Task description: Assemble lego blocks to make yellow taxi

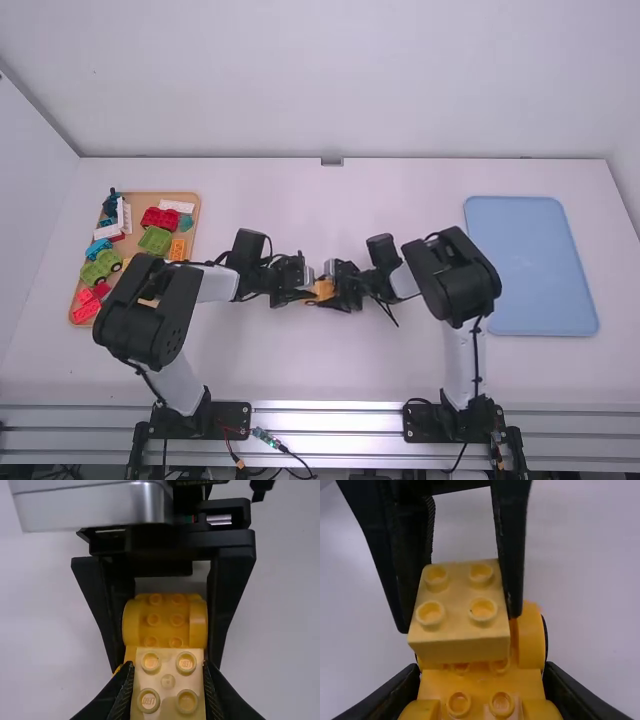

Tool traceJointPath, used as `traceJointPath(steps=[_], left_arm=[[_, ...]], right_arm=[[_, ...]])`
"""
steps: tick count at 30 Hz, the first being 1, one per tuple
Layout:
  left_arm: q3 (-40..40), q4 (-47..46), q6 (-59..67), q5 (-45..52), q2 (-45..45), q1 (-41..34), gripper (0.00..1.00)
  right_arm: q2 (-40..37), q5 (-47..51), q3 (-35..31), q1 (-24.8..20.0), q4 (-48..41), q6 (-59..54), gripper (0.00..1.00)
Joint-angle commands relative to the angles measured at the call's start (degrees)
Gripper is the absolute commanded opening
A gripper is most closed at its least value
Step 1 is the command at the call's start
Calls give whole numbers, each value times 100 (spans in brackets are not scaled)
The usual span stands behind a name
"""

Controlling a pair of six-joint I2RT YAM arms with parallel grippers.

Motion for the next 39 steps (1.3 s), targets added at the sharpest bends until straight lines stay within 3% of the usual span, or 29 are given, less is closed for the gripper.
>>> traceJointPath(steps=[1,32,33,34,36,37,39], left_arm=[[58,-33,104,28,38,-11,2],[32,-142,99,28,38,-11,2],[32,-144,101,26,38,-11,5],[32,-140,99,24,38,-11,15],[32,-142,99,24,38,-11,25],[32,-138,101,26,38,-11,36],[32,-142,101,24,38,-11,43]], right_arm=[[89,48,55,35,-59,35,56],[89,4,55,31,-151,-7,58],[89,7,57,31,-153,-4,58],[89,4,59,26,-155,-4,58],[89,7,59,26,-153,-4,58],[89,7,59,26,-153,-7,58],[89,9,59,26,-153,-4,58]])
